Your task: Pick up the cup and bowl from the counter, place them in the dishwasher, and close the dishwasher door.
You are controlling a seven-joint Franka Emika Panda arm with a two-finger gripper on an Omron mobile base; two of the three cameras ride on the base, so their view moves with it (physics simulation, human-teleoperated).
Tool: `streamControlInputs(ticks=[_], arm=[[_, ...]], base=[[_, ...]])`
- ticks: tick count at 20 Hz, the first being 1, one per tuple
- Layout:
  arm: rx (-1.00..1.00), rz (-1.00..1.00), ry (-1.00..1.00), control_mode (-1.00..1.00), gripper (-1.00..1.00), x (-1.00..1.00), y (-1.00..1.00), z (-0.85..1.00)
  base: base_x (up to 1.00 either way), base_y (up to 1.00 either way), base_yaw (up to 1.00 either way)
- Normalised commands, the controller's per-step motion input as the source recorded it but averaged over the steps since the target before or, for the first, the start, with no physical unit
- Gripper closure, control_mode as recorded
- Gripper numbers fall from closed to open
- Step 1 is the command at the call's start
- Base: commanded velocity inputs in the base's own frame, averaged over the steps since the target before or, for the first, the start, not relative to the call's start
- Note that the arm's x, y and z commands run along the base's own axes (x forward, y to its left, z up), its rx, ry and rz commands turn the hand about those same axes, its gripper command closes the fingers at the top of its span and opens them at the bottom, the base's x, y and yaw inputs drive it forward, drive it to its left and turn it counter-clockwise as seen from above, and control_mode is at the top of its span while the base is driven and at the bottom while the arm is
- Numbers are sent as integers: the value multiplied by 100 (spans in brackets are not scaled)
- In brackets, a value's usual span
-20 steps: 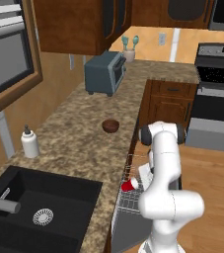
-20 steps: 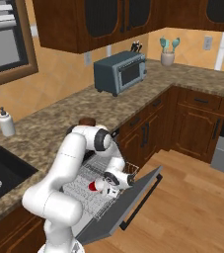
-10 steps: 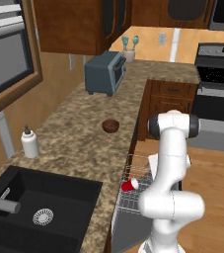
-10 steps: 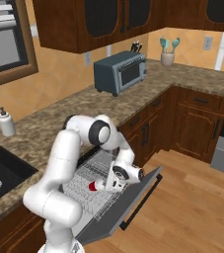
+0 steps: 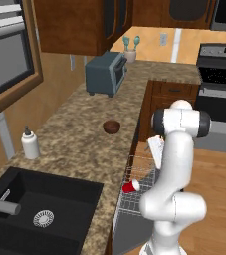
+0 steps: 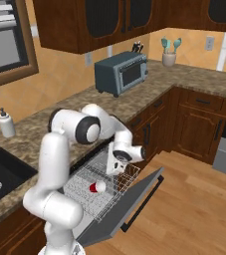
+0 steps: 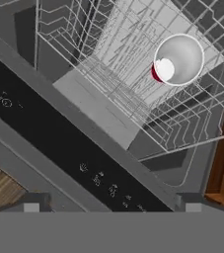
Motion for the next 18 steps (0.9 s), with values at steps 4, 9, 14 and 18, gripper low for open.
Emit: streamControlInputs(ticks=[4, 9, 14, 18], arm=[[-19, 15, -33, -100, -100, 17, 28, 100], [-26, 11, -28, -100, -100, 39, 28, 96], [-29, 3, -19, -100, -100, 50, 27, 56], [-26, 1, -5, -100, -100, 42, 24, 13]], base=[[0, 0, 0], [0, 0, 0], [0, 0, 0], [0, 0, 0]])
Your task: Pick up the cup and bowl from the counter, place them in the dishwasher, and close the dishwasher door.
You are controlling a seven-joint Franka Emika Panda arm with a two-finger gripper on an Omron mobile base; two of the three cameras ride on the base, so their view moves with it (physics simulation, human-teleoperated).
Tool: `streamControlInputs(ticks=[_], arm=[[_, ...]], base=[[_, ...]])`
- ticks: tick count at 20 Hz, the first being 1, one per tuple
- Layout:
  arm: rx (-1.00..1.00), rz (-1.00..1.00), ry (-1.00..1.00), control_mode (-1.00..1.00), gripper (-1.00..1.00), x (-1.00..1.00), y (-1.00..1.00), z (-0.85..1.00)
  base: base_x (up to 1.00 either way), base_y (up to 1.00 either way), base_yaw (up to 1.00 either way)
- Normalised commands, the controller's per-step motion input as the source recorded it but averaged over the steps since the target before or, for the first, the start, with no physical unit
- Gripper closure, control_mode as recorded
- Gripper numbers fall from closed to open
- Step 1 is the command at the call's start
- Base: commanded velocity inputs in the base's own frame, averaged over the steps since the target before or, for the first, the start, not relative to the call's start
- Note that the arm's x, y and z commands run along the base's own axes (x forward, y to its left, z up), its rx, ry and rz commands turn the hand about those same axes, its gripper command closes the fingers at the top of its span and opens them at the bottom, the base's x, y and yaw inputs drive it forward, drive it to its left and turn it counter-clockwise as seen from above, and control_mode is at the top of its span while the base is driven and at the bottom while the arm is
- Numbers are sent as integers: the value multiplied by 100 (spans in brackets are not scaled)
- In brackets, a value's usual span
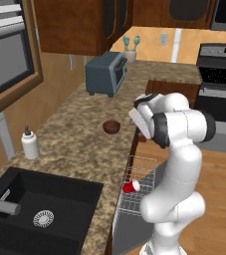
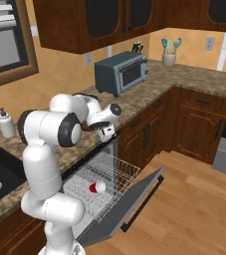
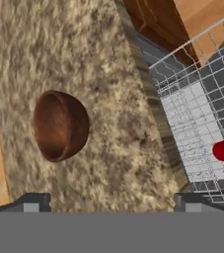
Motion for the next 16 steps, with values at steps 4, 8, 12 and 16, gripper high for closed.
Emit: streamControlInputs(ticks=[4, 8, 12, 16], arm=[[-12, 0, 6, -100, -100, 47, 9, 0], [0, 0, 14, -100, -100, 62, 4, 0], [-1, 0, 14, -100, -100, 59, 11, -14], [-4, 0, 14, -100, -100, 53, 15, -25]], base=[[0, 0, 0], [0, 0, 0], [0, 0, 0], [0, 0, 0]])
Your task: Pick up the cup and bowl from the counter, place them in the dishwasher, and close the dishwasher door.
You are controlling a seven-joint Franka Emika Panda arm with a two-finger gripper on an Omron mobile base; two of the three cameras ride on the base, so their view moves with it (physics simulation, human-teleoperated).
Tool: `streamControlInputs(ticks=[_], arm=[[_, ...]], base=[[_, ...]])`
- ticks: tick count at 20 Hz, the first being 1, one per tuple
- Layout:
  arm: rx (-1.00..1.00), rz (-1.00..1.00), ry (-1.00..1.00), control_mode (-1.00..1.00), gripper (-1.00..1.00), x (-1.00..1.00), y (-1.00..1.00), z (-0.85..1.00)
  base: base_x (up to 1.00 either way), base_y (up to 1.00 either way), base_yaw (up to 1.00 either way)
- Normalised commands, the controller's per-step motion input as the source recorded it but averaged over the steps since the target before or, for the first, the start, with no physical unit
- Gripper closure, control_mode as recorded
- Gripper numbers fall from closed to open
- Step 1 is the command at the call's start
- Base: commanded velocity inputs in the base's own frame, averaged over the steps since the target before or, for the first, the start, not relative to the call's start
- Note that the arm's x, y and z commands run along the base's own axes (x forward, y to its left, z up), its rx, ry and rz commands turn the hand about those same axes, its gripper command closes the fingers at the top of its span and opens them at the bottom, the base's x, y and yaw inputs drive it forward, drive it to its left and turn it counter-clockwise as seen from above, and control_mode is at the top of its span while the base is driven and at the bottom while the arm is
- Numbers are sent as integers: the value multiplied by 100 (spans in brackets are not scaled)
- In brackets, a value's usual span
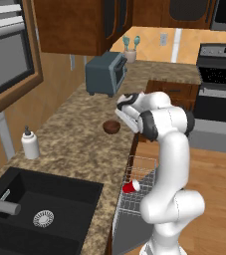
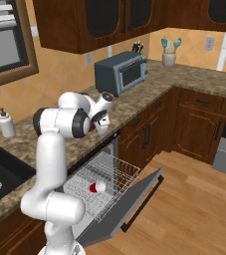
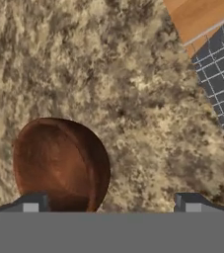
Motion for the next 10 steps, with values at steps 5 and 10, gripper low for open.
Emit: streamControlInputs(ticks=[5, 10], arm=[[-7, 0, 15, -100, -100, 43, 17, -42], [-7, 0, 11, -100, -100, 36, 17, -39]], base=[[0, 0, 0], [0, 0, 0]])
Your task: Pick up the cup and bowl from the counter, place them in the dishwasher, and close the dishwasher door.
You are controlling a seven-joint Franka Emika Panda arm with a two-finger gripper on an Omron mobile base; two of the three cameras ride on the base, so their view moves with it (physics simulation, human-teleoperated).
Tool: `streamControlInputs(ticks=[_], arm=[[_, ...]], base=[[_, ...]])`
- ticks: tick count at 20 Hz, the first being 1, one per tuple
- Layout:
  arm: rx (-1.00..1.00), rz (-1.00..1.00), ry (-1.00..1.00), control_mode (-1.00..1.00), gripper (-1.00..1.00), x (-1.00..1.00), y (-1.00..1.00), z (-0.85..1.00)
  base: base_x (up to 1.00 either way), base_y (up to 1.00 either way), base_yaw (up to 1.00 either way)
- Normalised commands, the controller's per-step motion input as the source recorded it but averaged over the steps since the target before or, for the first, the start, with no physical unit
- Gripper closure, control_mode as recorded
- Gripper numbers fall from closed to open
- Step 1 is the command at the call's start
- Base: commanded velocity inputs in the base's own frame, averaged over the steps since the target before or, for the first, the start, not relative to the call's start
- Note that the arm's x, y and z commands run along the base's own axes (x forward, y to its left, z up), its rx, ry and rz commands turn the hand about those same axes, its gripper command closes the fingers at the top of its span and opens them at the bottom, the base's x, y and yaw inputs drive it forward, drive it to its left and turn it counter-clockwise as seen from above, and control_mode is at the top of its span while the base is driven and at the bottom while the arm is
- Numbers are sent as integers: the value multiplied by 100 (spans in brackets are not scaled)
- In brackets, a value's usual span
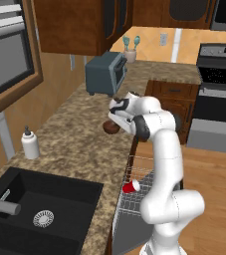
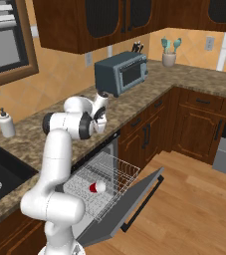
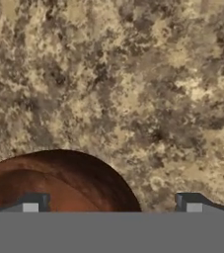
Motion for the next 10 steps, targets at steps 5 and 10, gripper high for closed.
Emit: streamControlInputs(ticks=[5, 10], arm=[[-7, 0, 12, -100, 100, 12, 12, -41], [-2, 0, 7, -100, 100, -26, -8, -30]], base=[[0, 0, 0], [0, 0, 0]])
